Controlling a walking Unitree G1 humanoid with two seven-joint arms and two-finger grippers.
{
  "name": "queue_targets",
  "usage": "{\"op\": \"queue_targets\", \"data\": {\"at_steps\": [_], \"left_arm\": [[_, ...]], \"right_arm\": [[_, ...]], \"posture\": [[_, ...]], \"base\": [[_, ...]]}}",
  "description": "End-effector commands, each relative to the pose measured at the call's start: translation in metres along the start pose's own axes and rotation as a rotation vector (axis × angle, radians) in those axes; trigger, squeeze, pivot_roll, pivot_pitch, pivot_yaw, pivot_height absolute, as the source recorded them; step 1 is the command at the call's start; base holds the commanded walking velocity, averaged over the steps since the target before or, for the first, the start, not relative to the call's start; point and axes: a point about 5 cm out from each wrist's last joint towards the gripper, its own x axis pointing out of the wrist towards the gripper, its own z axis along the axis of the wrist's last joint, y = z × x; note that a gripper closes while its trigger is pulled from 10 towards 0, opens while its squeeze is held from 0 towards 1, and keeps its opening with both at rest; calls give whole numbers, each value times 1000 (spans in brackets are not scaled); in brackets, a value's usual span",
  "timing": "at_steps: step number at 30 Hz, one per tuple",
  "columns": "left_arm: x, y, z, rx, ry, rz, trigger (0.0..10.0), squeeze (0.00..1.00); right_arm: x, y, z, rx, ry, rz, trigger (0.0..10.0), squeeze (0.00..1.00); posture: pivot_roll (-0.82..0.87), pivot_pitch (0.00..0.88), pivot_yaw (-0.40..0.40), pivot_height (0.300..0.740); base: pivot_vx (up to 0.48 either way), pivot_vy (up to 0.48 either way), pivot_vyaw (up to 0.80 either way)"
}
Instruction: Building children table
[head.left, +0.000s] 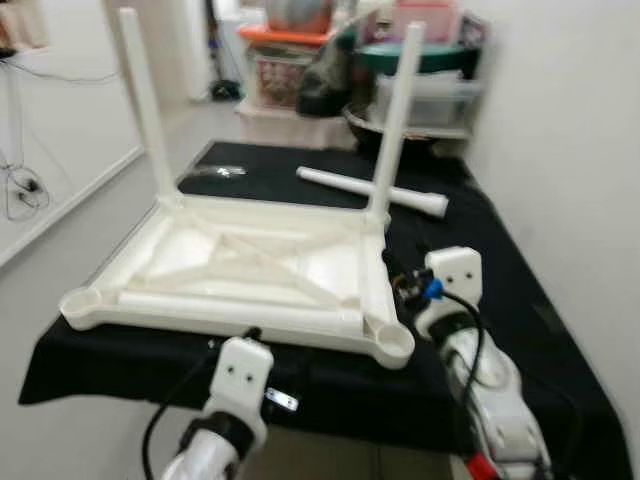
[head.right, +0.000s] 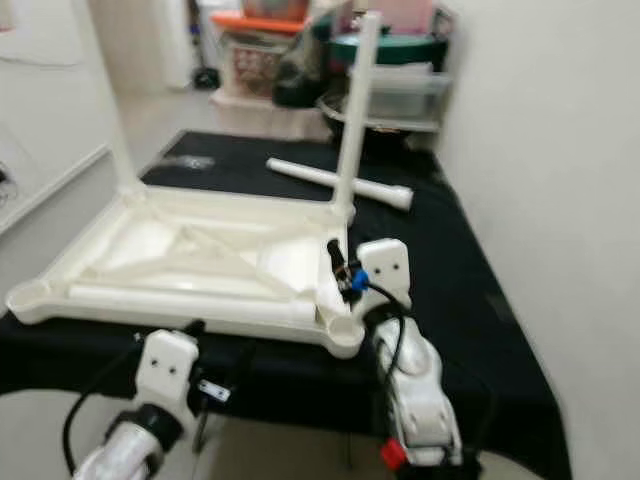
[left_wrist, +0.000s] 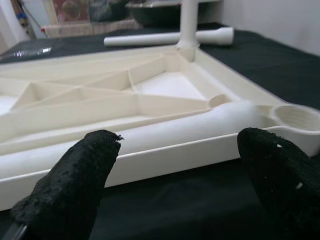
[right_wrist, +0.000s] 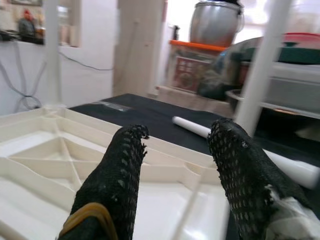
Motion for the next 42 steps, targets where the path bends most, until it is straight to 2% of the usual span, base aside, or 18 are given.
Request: {"op": "queue_targets", "data": {"at_steps": [1,2,4,5,7,10,13,15,16,17,19,23,25,26,28,30,35,42], "left_arm": [[0,0,-4,-6,23,-9,10000,0],[0,0,-4,-6,23,-9,10000,0],[1,-2,-3,-3,27,-21,10000,0],[1,-2,-3,-3,27,-21,10000,0],[0,-3,-3,-3,27,-25,10000,0],[-1,-3,-2,-3,25,-26,10000,0],[-4,-5,-1,-6,21,-43,10000,0],[-5,-5,0,-7,21,-49,10000,0],[-6,-5,-1,-5,25,-54,10000,0],[-6,-5,-1,-5,25,-54,10000,0],[-12,-6,-3,-9,56,-81,10000,0],[-15,-7,-4,-13,68,-92,10000,0],[-22,-11,-5,-21,97,-139,10000,0],[-22,-11,-5,-21,97,-139,10000,0],[-26,-13,-6,-39,118,-155,10000,0],[-27,-13,-6,-45,119,-155,10000,0],[-30,-13,-4,-45,126,-167,10000,0],[-31,-11,-4,-38,130,-170,10000,0]], "right_arm": [[-1,-2,-10,70,61,19,10000,0],[-1,-2,-10,70,61,19,10000,0],[6,-9,-15,242,131,76,10000,0],[6,-9,-15,242,131,76,10000,0],[12,-21,-14,327,157,79,10000,0],[15,-27,-14,344,178,70,10000,0],[18,-37,-21,378,333,163,10000,0],[18,-38,-22,371,363,190,10000,0],[17,-39,-26,405,431,212,10000,0],[17,-39,-26,405,431,212,10000,0],[21,-39,-25,520,543,298,10000,0],[22,-39,-24,551,572,320,10000,0],[28,-41,-19,667,607,386,10000,0],[28,-41,-19,667,607,386,10000,0],[31,-42,-12,781,626,474,10000,0],[31,-42,-9,826,629,508,10000,0],[27,-36,-10,898,698,574,10000,0],[20,-20,-20,928,808,621,10000,0]], "posture": [[61,34,-124,740],[61,34,-124,740],[63,36,-127,740],[63,36,-127,740],[65,38,-129,740],[64,40,-130,740],[62,44,-129,740],[62,44,-129,740],[63,51,-131,740],[63,51,-131,740],[64,62,-133,740],[65,63,-133,740],[77,84,-142,740],[77,84,-142,740],[76,90,-141,740],[75,93,-143,740],[77,105,-144,740],[78,111,-144,740]], "base": [[0,0,0],[0,0,0],[0,0,0],[0,0,0],[0,0,0],[0,0,0],[0,0,0],[0,0,0],[0,0,0],[0,0,0],[0,0,0],[0,0,0],[0,0,0],[0,0,0],[0,0,0],[0,0,0],[0,0,0],[0,0,0]]}}
